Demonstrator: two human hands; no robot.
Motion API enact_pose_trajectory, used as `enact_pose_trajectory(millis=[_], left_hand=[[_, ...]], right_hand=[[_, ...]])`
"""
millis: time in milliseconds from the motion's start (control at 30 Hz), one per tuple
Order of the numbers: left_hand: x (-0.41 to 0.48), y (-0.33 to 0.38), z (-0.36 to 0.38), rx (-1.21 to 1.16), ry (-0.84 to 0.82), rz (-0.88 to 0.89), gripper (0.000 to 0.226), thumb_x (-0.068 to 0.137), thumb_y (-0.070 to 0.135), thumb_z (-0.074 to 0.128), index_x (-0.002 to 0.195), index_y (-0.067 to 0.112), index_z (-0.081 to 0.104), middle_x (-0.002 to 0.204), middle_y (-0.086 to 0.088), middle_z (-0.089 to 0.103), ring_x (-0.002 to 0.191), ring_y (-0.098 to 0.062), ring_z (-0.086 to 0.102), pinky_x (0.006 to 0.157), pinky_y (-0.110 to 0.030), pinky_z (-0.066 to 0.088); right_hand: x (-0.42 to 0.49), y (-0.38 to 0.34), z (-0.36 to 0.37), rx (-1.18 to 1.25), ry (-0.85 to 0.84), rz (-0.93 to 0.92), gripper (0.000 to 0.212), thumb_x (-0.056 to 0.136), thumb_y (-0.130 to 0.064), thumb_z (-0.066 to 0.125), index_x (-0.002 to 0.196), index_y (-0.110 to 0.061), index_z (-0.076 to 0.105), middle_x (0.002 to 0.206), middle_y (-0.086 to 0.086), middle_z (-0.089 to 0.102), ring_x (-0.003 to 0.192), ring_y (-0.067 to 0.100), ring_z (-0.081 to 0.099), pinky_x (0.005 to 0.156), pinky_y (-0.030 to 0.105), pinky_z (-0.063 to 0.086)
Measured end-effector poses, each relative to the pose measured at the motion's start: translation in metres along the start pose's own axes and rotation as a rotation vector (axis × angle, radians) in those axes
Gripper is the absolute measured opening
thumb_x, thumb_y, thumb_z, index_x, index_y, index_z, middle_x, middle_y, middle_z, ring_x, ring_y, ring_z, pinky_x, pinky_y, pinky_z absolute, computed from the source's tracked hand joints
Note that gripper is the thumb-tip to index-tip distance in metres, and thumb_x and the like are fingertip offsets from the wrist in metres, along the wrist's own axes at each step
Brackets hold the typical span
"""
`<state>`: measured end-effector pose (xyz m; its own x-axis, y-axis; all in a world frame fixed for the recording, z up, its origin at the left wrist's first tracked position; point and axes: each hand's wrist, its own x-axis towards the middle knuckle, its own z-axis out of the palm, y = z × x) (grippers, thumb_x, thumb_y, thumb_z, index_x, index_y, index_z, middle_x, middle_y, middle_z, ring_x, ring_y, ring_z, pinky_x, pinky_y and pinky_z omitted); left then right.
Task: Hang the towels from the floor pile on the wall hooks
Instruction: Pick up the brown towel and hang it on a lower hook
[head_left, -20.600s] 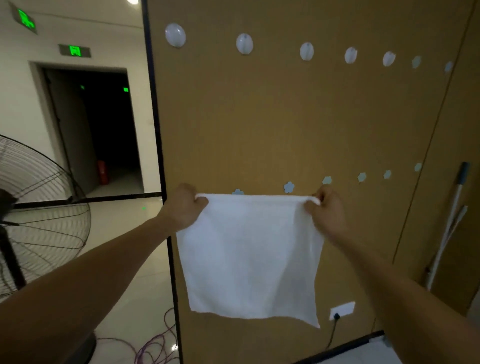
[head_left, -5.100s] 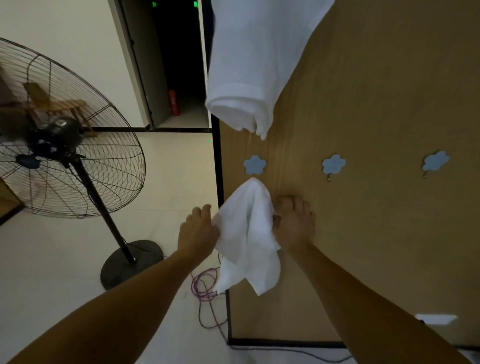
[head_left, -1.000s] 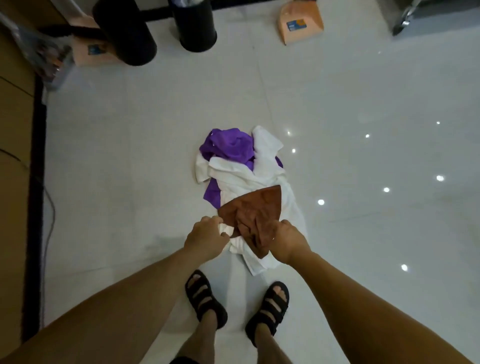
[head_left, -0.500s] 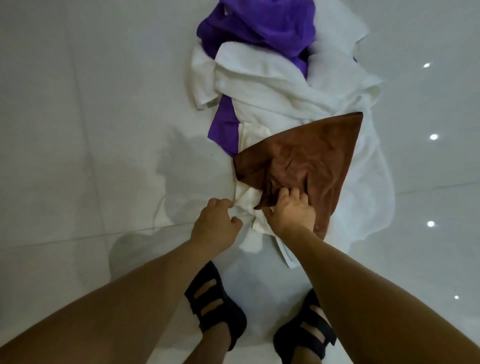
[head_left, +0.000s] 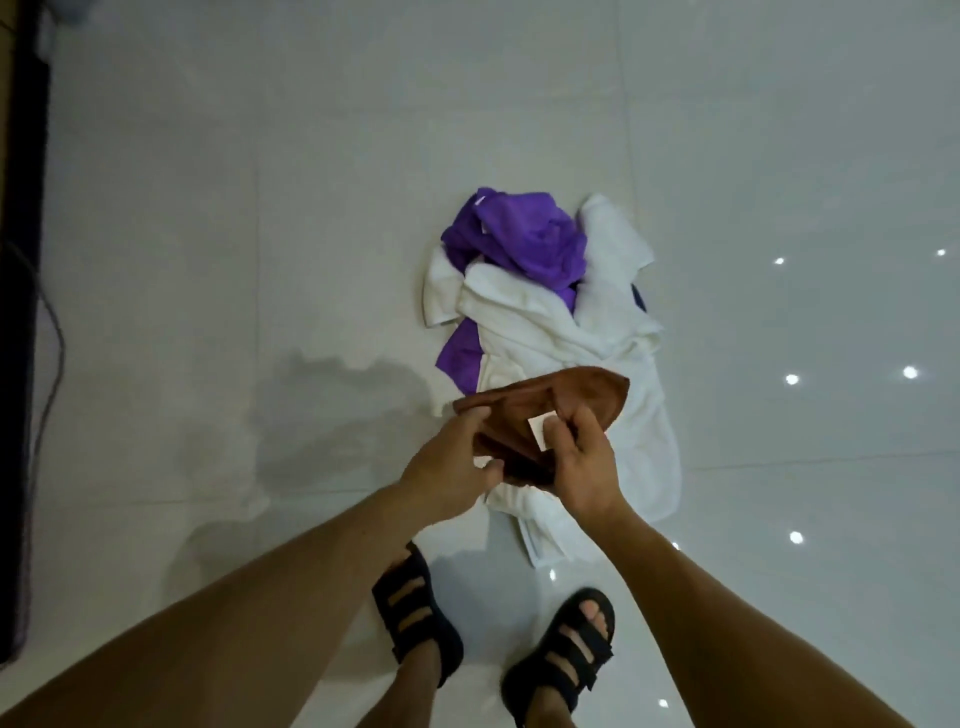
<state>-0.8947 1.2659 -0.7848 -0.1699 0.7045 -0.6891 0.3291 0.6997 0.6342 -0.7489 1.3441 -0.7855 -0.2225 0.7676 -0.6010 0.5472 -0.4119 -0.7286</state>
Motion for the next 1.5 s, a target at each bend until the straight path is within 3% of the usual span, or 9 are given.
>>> enact_pose_trajectory(millis=[133, 333, 700, 833, 967, 1100, 1300, 1433, 1500], left_hand=[[-0.064, 0.098, -0.068, -0.048, -0.037, 0.213, 0.091, 0.072, 0.019, 0.078, 0.147, 0.031, 0.026, 0.138, 0.002, 0.048, 0.122, -0.013, 0.051, 0.103, -0.032, 0.042], [-0.163, 0.206, -0.172, 0.040, 0.037, 0.309, 0.016, 0.074, 0.024, 0.074, 0.076, 0.035, 0.062, 0.070, 0.020, 0.064, 0.068, 0.002, 0.062, 0.056, -0.003, 0.040], [-0.325, 0.361, -0.290, -0.055, 0.596, 0.325, 0.011, 0.088, 0.020, 0.058, 0.086, 0.031, 0.057, 0.085, 0.008, 0.060, 0.079, -0.009, 0.058, 0.062, -0.024, 0.047], [-0.382, 0.393, -0.304, -0.284, 0.725, 0.220, 0.015, 0.091, 0.015, 0.049, 0.092, 0.019, 0.064, 0.087, -0.006, 0.063, 0.083, -0.021, 0.061, 0.076, -0.036, 0.052], [-0.435, 0.421, -0.314, -0.785, 0.706, 0.210, 0.024, 0.090, -0.003, 0.037, 0.091, 0.005, 0.060, 0.076, -0.012, 0.061, 0.066, -0.025, 0.062, 0.054, -0.030, 0.055], [-0.482, 0.436, -0.325, -1.143, 0.728, 0.342, 0.022, 0.091, -0.010, 0.033, 0.089, 0.003, 0.051, 0.096, -0.020, 0.058, 0.087, -0.035, 0.063, 0.065, -0.042, 0.059], [-0.535, 0.420, -0.350, -1.457, 0.745, 0.521, 0.021, 0.087, -0.008, 0.034, 0.099, 0.000, 0.048, 0.103, -0.025, 0.053, 0.088, -0.038, 0.061, 0.061, -0.040, 0.055], [-0.567, 0.382, -0.358, -1.261, 0.623, 0.629, 0.012, 0.089, 0.008, 0.052, 0.099, 0.004, 0.056, 0.102, -0.018, 0.062, 0.100, -0.032, 0.063, 0.078, -0.037, 0.056], [-0.585, 0.351, -0.365, -1.027, 0.763, 0.620, 0.004, 0.090, 0.014, 0.053, 0.091, 0.014, 0.057, 0.092, -0.007, 0.058, 0.089, -0.022, 0.060, 0.073, -0.033, 0.049]], right_hand=[[-0.063, -0.136, -0.041, 0.138, -0.120, -0.124, 0.013, 0.093, -0.006, 0.052, 0.083, -0.003, 0.059, 0.080, 0.006, 0.066, 0.073, 0.013, 0.062, 0.066, 0.027, 0.051], [-0.150, -0.300, -0.088, 0.163, -0.228, -0.288, 0.019, 0.094, -0.012, 0.055, 0.077, -0.015, 0.063, 0.076, 0.001, 0.067, 0.070, 0.013, 0.062, 0.064, 0.027, 0.048], [-0.261, -0.444, -0.110, -0.061, -0.134, -0.684, 0.043, 0.084, -0.043, 0.071, 0.120, -0.031, 0.051, 0.104, -0.016, 0.058, 0.085, 0.008, 0.063, 0.065, 0.014, 0.051], [-0.291, -0.470, -0.112, -0.198, -0.154, -0.911, 0.045, 0.092, -0.049, 0.057, 0.133, -0.032, 0.049, 0.112, -0.016, 0.056, 0.086, 0.004, 0.060, 0.074, 0.018, 0.049], [-0.315, -0.482, -0.102, -0.206, -0.069, -1.072, 0.040, 0.094, -0.041, 0.055, 0.133, -0.039, 0.045, 0.107, -0.013, 0.062, 0.081, 0.006, 0.063, 0.076, 0.038, 0.058], [-0.337, -0.492, -0.087, -0.079, -0.416, -1.128, 0.072, 0.086, -0.060, 0.052, 0.146, -0.056, 0.012, 0.136, -0.016, 0.052, 0.114, 0.012, 0.059, 0.097, 0.041, 0.052], [-0.365, -0.503, -0.056, -0.001, -0.736, -1.098, 0.098, 0.069, -0.062, 0.076, 0.146, -0.051, 0.015, 0.137, -0.027, 0.045, 0.123, -0.004, 0.050, 0.097, 0.020, 0.047], [-0.401, -0.537, -0.023, 0.143, -0.595, -0.915, 0.020, 0.094, -0.026, 0.061, 0.114, -0.029, 0.060, 0.100, -0.007, 0.072, 0.099, 0.020, 0.070, 0.082, 0.034, 0.058], [-0.421, -0.557, -0.013, 0.279, -0.652, -0.747, 0.016, 0.097, -0.021, 0.055, 0.108, -0.021, 0.067, 0.097, 0.005, 0.074, 0.090, 0.024, 0.072, 0.080, 0.039, 0.059]])
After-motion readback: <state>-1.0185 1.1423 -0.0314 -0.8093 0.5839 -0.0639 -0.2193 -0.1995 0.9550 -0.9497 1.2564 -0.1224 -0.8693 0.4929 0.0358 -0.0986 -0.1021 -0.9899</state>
